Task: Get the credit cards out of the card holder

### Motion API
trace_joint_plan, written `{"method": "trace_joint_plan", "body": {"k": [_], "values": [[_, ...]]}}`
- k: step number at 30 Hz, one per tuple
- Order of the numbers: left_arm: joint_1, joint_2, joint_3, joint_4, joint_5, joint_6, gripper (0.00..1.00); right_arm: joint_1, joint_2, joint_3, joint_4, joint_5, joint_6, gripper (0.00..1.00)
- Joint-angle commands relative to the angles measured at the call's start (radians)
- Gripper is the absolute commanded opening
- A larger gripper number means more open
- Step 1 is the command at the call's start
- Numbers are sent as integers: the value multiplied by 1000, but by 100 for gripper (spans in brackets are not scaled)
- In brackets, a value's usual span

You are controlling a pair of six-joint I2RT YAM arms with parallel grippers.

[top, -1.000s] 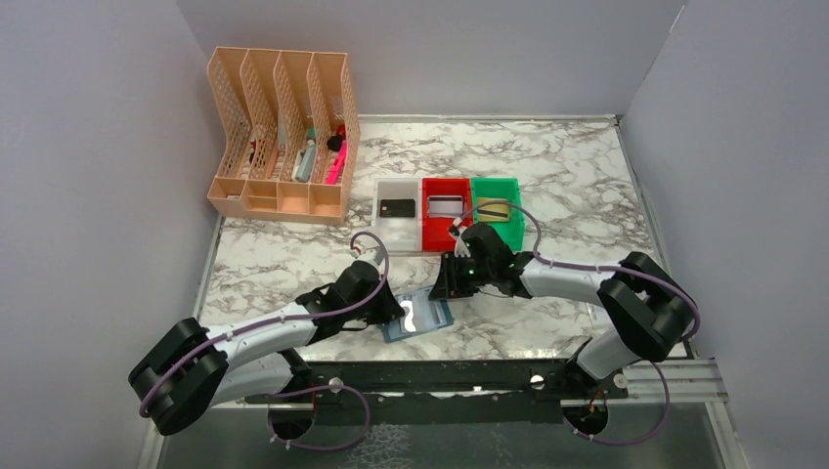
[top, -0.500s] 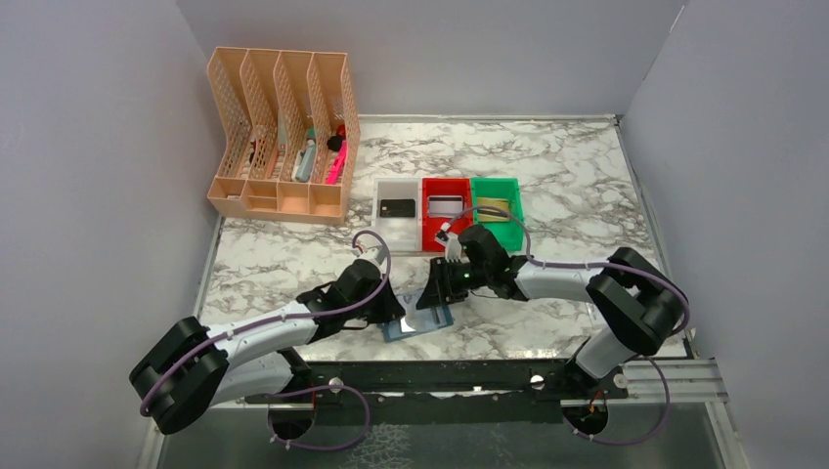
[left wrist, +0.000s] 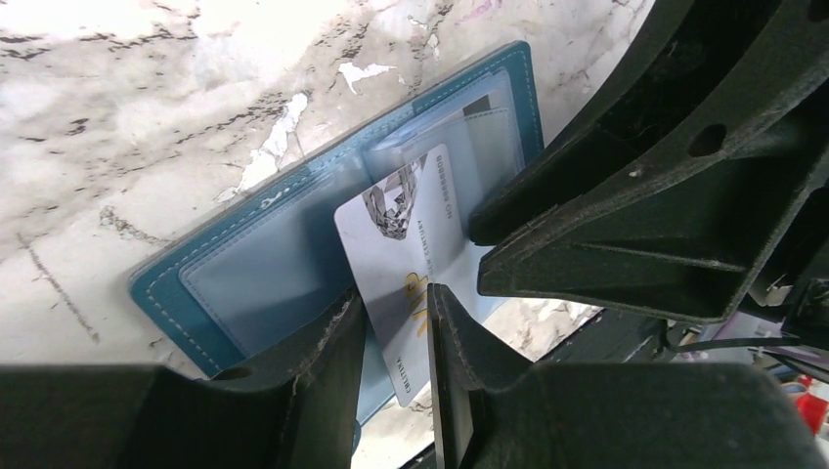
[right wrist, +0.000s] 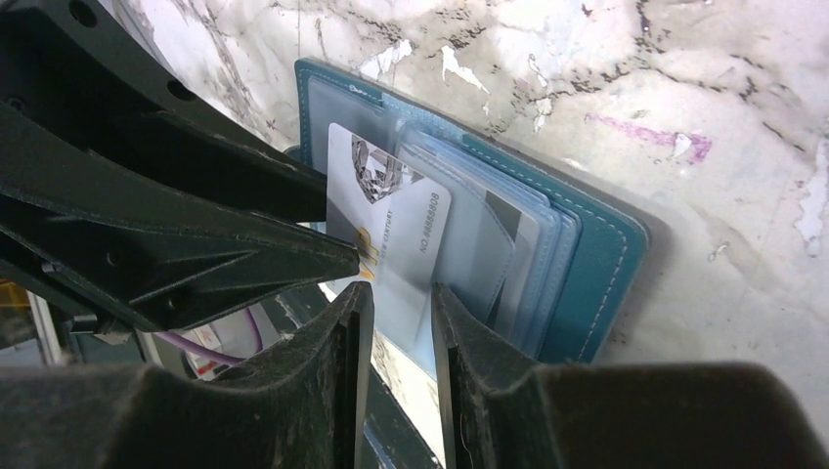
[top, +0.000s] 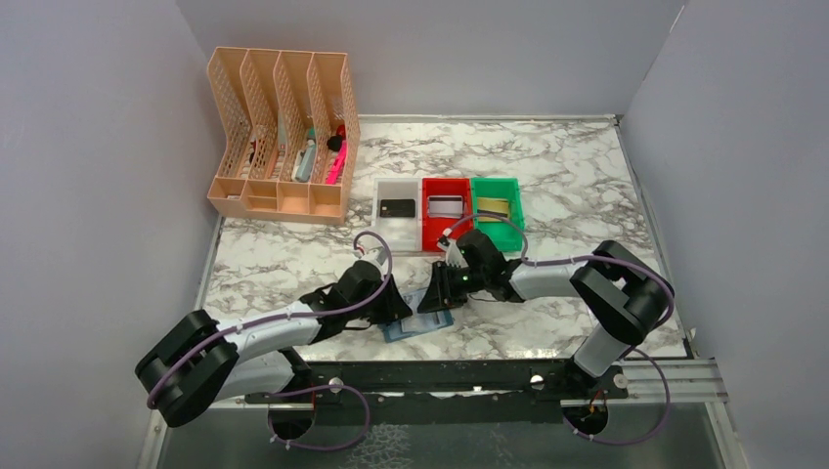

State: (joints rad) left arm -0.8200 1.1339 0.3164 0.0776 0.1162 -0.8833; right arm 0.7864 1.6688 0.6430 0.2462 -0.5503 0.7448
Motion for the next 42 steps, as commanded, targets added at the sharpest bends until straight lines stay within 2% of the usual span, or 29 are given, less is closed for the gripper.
{"method": "trace_joint_plan", "body": {"k": [1, 7, 15, 24, 31, 36, 42], "values": [[7, 27, -48, 73, 43, -42, 33, 6, 35, -64, -61, 122, 13, 34], [9, 0, -65, 100, 46, -63, 27, 7, 51, -61, -51, 119, 20, 34], [11, -79, -6, -106, -86, -4, 10, 7, -18, -72, -37, 134, 42, 34], [11, -94, 19, -109, -71, 22, 4, 7, -47, -60, -47, 132, 29, 35], [11, -80, 17, -74, -42, 27, 5, 7, -59, -50, -53, 124, 25, 36], [11, -39, 24, -14, 17, 26, 11, 7, -18, -49, -26, 117, 50, 34], [11, 6, 47, 3, 48, 35, 14, 7, -16, -58, -39, 153, 53, 32]]}}
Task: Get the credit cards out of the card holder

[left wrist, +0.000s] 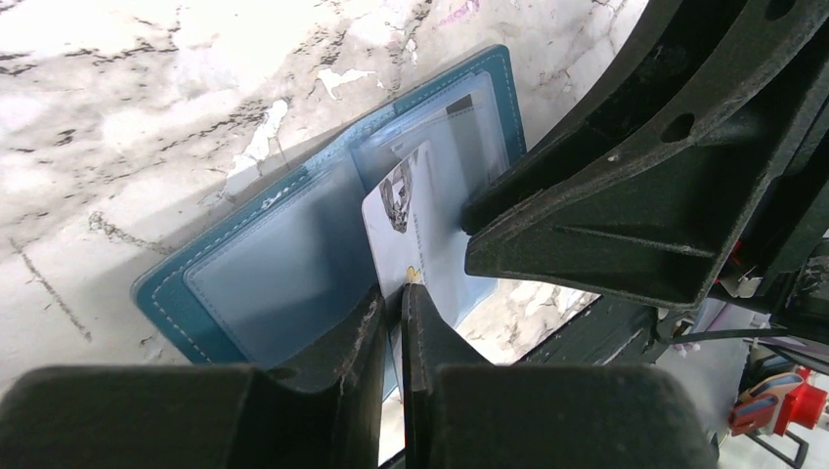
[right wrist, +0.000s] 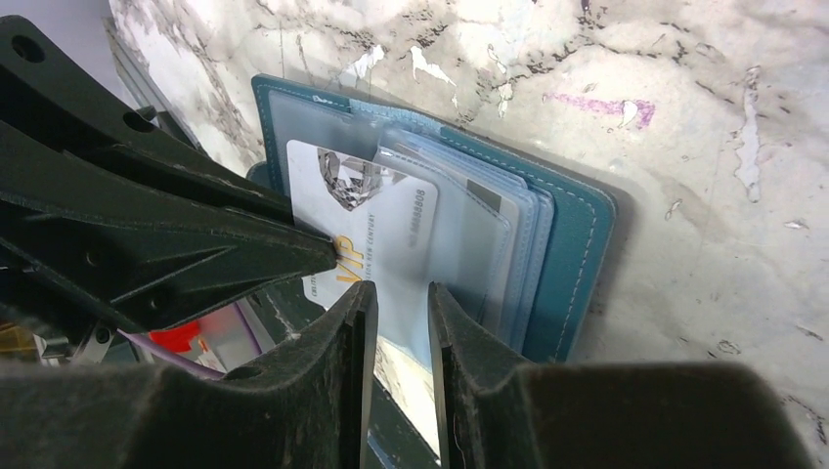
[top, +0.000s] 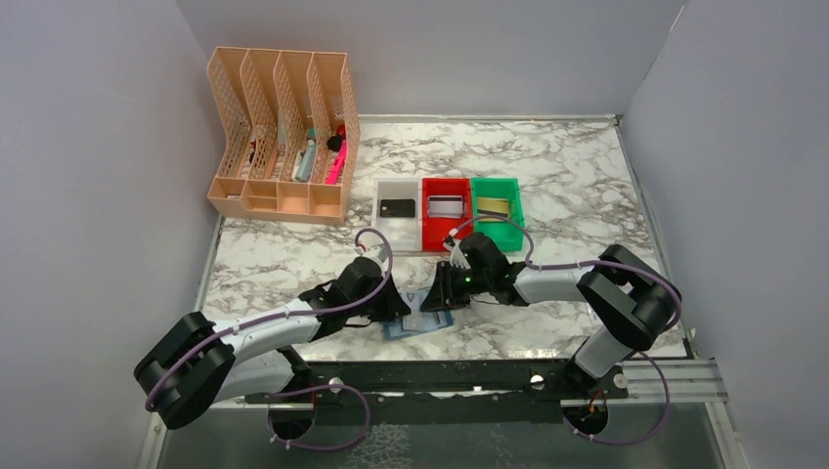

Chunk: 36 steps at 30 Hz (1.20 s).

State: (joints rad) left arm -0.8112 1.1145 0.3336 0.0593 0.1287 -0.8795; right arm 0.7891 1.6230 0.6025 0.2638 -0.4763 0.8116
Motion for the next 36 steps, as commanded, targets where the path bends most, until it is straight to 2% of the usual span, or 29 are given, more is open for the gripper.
{"method": "trace_joint_plan", "body": {"k": [1, 4, 9, 20, 27, 36], "values": [[2, 29, 35, 18, 37, 36, 14, 4, 32, -16, -60, 80, -17, 31], [1, 31, 43, 13, 35, 43, 13, 4, 33, -18, -56, 76, -17, 31], [1, 12, 51, -6, 22, 52, 0, 3, 39, -15, -54, 74, -15, 31], [2, -68, 85, -168, -103, 91, 0, 4, 2, -13, -79, 109, -17, 31], [1, -125, 89, -183, -117, 94, 0, 3, -34, -13, -74, 99, -23, 32], [3, -205, 97, -197, -148, 96, 0, 4, -187, -15, -111, 137, -50, 36]]}}
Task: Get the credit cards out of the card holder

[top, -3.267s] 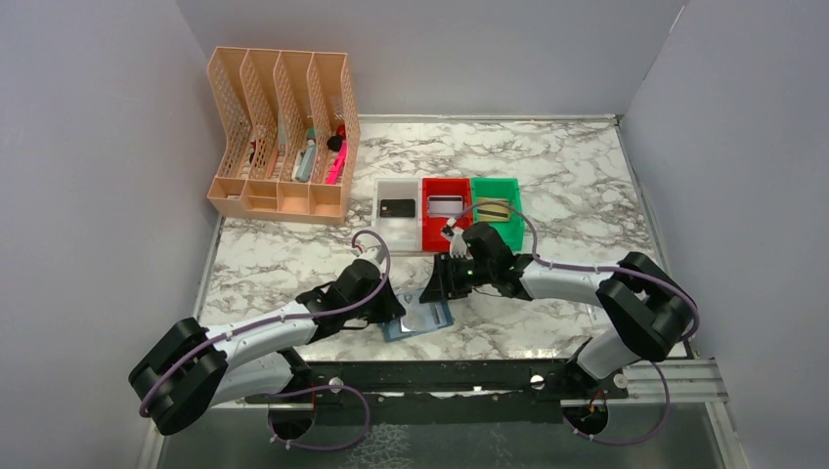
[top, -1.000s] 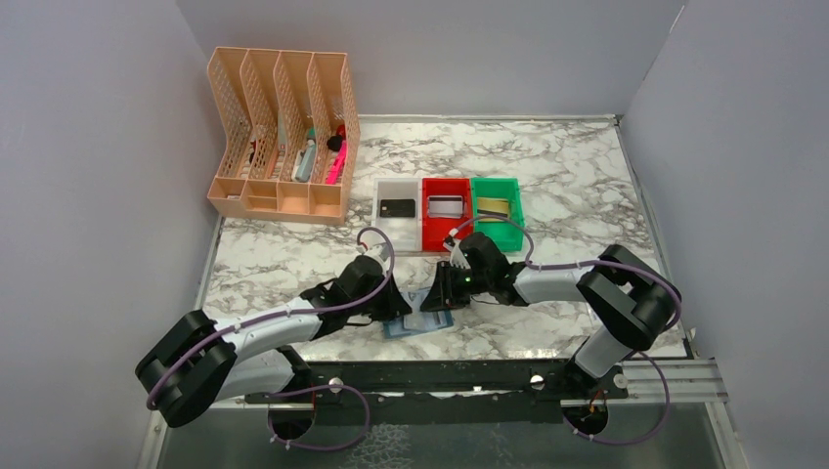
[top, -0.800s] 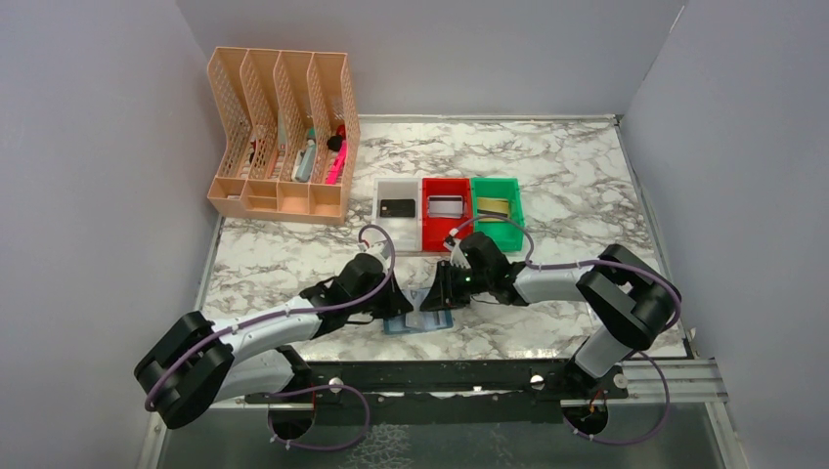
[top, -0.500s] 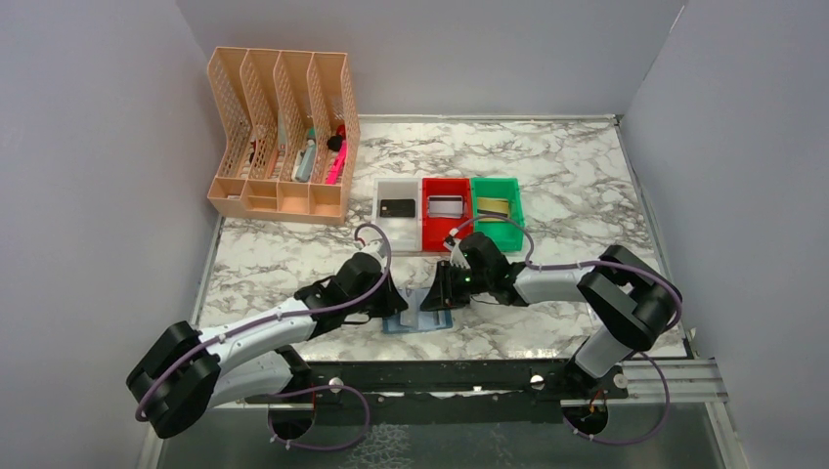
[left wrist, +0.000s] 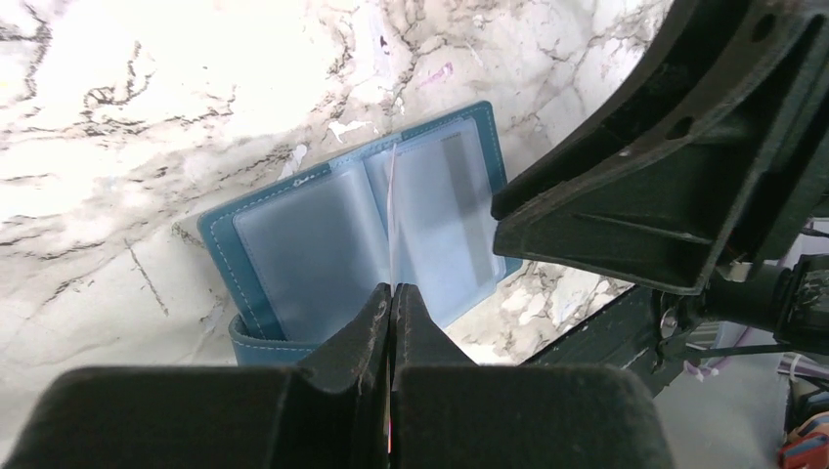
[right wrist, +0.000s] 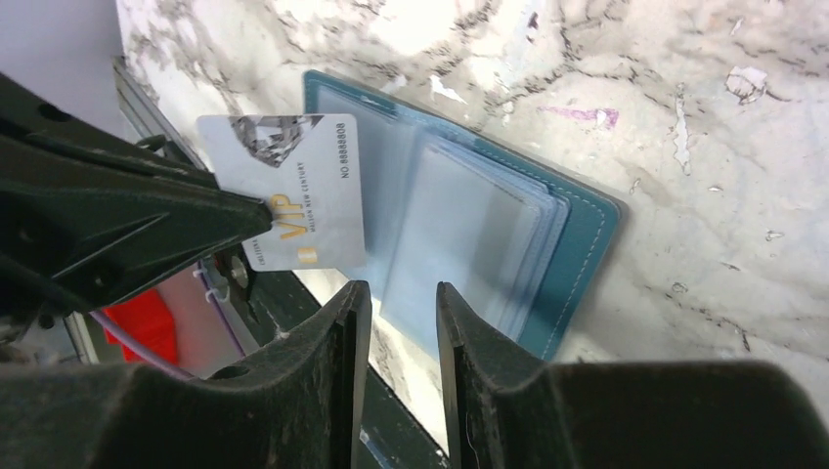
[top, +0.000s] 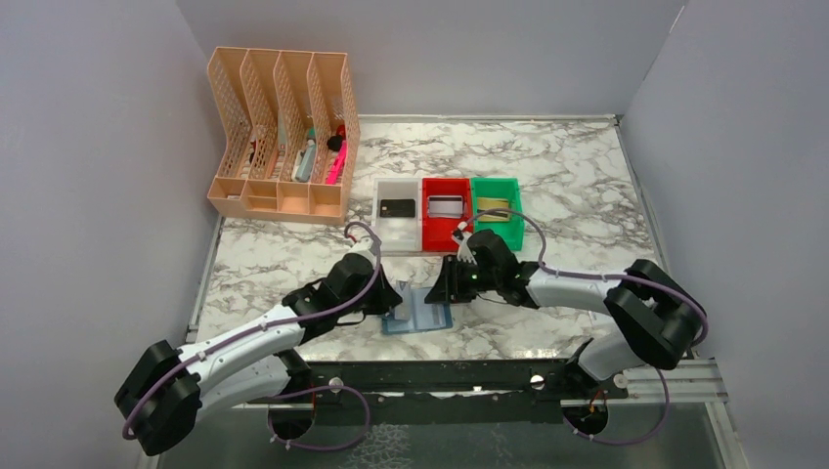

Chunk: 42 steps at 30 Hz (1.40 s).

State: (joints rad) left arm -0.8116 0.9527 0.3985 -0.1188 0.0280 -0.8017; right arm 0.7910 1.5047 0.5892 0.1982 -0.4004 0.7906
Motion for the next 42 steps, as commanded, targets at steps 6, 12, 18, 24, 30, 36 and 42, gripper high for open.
{"method": "trace_joint_plan", "body": {"k": [6, 12, 18, 24, 30, 36, 42], "values": [[2, -98, 22, -17, -57, 13, 0, 0, -125, -20, -63, 102, -21, 38], [2, -118, 12, 2, -52, 3, 0, 0, -197, -50, -102, 228, 11, 41], [2, -117, 4, 44, -30, -3, 0, -21, -303, -99, -133, 308, 49, 51], [2, -120, 13, 114, 45, -20, 0, -143, -330, -222, 119, 32, 77, 60], [2, -137, 27, 170, 100, -18, 0, -180, -310, -299, 381, -117, 149, 60], [2, -120, -11, 310, 187, -49, 0, -180, -260, -308, 559, -230, 182, 59], [2, -105, -20, 387, 228, -48, 0, -180, -194, -300, 674, -321, 201, 56]]}}
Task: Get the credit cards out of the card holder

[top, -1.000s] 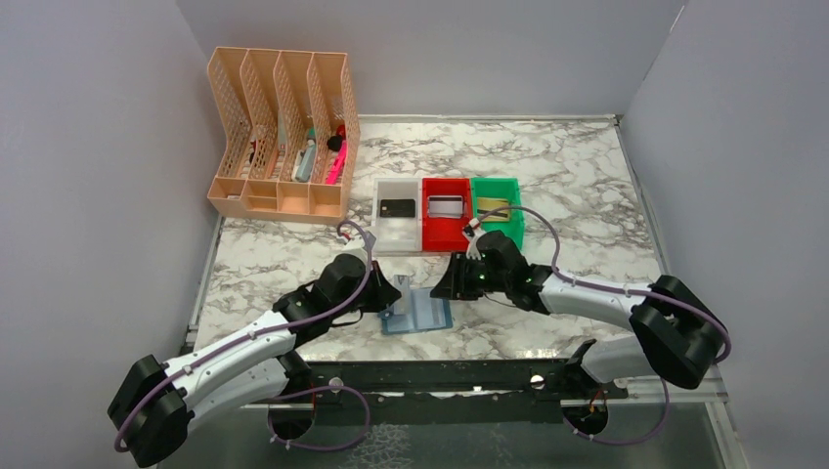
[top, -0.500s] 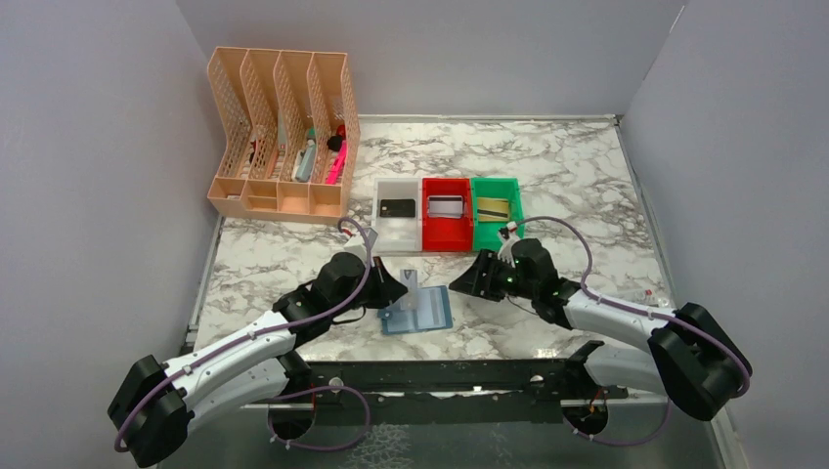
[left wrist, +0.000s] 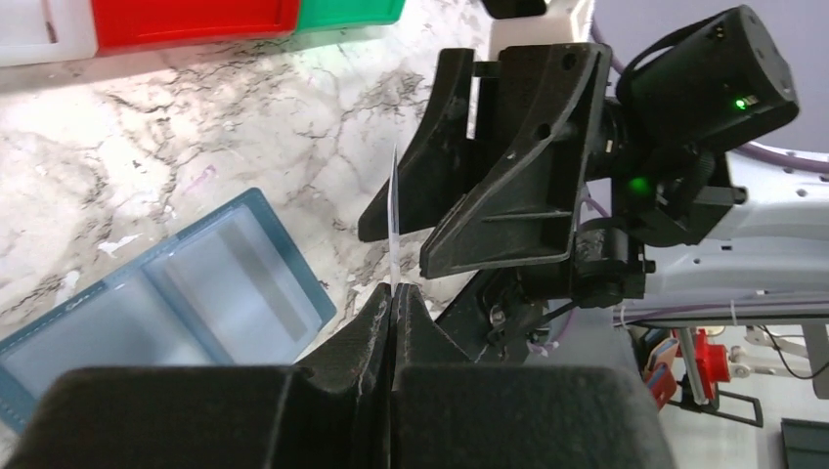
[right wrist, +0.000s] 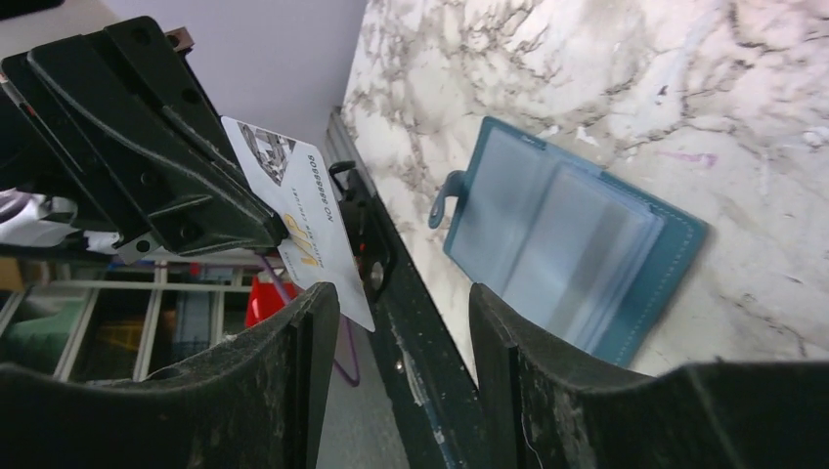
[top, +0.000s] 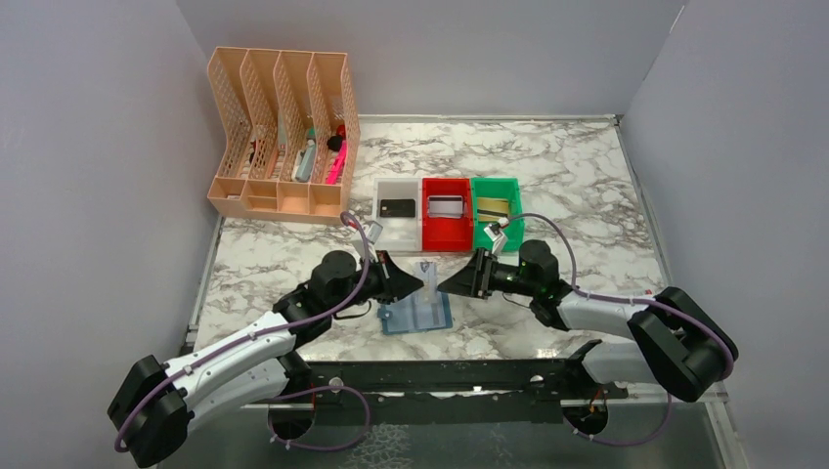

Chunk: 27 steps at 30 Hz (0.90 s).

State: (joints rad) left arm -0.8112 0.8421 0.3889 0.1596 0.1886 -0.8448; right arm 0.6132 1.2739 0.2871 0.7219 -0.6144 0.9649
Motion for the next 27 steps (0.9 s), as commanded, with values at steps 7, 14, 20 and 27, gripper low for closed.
{"method": "trace_joint_plan", "body": {"k": [7, 14, 20, 27], "values": [[1, 6, -22, 132, 81, -10, 0, -3, 56, 0, 257, -158, 55, 49], [1, 31, -15, 149, 115, -8, 0, -3, 68, 1, 279, -151, 65, 43], [2, 31, -18, 163, 137, 0, 0, -3, 87, 3, 323, -157, 84, 39], [3, 16, -50, 201, 143, 1, 0, -3, 100, 2, 385, -194, 103, 34]]}}
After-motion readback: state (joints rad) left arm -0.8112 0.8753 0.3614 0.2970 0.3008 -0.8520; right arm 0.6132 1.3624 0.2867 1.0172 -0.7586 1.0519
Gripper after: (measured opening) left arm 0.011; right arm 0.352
